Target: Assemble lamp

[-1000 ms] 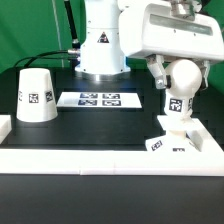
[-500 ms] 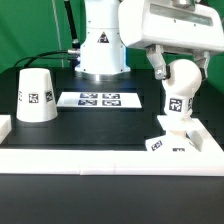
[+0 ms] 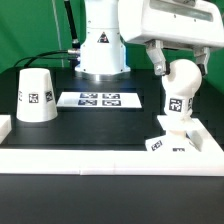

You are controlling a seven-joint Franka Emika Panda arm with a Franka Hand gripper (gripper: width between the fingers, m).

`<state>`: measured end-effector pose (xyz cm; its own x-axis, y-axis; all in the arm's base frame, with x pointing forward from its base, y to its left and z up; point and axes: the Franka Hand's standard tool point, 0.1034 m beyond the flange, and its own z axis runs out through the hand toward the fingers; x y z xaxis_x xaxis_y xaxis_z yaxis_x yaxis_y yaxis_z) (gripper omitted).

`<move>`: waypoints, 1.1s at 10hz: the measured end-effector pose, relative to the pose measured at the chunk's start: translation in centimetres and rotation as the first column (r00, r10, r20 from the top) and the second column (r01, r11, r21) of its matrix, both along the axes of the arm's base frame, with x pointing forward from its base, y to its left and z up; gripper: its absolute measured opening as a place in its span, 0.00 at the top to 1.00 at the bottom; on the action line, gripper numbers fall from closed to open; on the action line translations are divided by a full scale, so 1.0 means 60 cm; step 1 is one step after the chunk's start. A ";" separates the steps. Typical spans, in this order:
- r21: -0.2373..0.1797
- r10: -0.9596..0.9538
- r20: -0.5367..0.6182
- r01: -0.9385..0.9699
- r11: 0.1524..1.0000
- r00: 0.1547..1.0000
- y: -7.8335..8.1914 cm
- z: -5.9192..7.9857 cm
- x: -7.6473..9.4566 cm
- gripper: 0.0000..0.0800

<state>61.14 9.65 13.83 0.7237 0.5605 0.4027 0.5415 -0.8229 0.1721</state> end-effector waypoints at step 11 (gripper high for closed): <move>-0.098 -0.041 -0.465 -0.005 0.995 0.884 0.019 -0.018 -0.010 0.13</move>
Offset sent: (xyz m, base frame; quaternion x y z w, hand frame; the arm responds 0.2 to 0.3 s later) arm 0.0064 -0.0057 -0.0009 0.0010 -0.1914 -0.0137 0.9814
